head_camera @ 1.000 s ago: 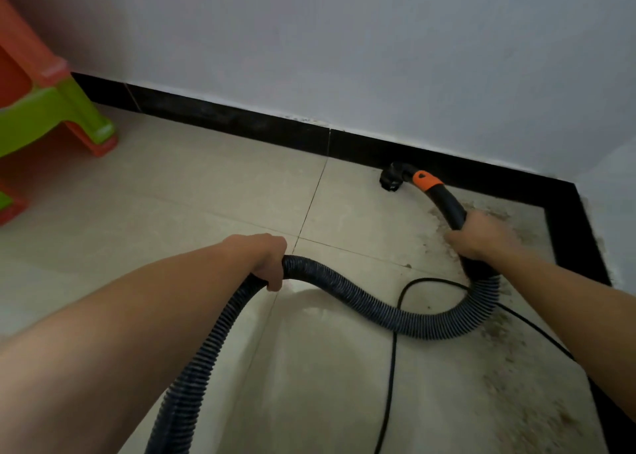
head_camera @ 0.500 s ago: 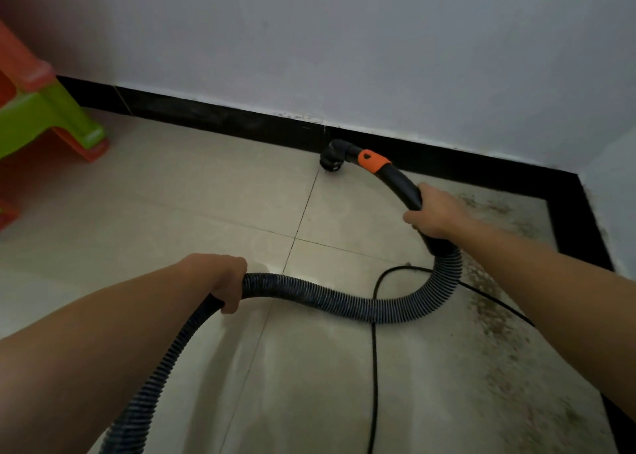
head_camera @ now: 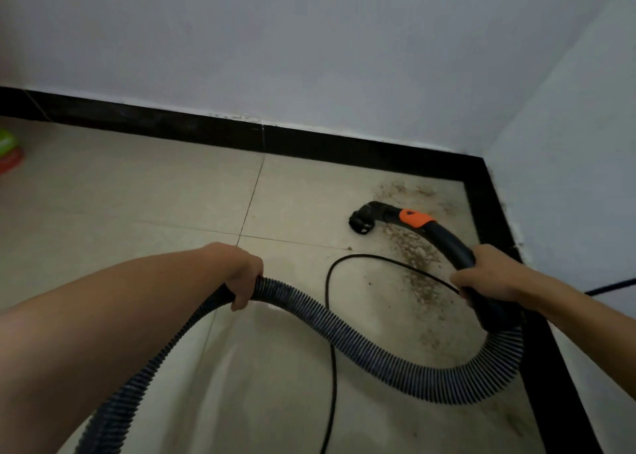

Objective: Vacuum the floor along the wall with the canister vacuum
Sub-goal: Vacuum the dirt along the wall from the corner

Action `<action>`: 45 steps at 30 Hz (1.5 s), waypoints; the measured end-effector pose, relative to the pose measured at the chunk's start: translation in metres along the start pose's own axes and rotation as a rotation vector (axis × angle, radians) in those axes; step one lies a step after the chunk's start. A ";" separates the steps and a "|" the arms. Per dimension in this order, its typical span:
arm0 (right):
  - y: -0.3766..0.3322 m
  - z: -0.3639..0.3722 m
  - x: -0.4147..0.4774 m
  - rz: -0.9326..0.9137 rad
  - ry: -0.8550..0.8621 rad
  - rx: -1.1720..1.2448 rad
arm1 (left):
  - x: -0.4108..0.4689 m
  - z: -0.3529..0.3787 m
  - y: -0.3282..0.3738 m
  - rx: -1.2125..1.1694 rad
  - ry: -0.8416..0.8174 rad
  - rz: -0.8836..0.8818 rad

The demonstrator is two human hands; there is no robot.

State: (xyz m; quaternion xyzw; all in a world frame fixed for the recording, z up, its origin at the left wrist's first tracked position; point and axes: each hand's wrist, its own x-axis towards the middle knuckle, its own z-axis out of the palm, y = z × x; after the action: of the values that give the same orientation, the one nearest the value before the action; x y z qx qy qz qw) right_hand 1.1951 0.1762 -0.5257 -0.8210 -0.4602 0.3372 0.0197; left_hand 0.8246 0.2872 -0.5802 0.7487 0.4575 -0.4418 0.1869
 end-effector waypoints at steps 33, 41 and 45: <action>-0.019 0.007 -0.010 -0.117 0.015 -0.188 | -0.029 0.032 0.005 -0.191 0.007 0.002; -0.001 0.010 -0.048 0.036 0.039 -0.301 | -0.070 0.062 0.030 -0.557 0.051 0.044; 0.022 -0.002 -0.101 0.114 -0.108 -0.246 | -0.120 0.076 0.040 -0.576 -0.003 0.074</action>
State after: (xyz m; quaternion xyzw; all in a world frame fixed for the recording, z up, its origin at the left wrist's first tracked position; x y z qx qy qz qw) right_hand 1.1773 0.0862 -0.4774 -0.8226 -0.4512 0.3226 -0.1250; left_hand 0.7984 0.1528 -0.5263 0.6802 0.5364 -0.2877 0.4085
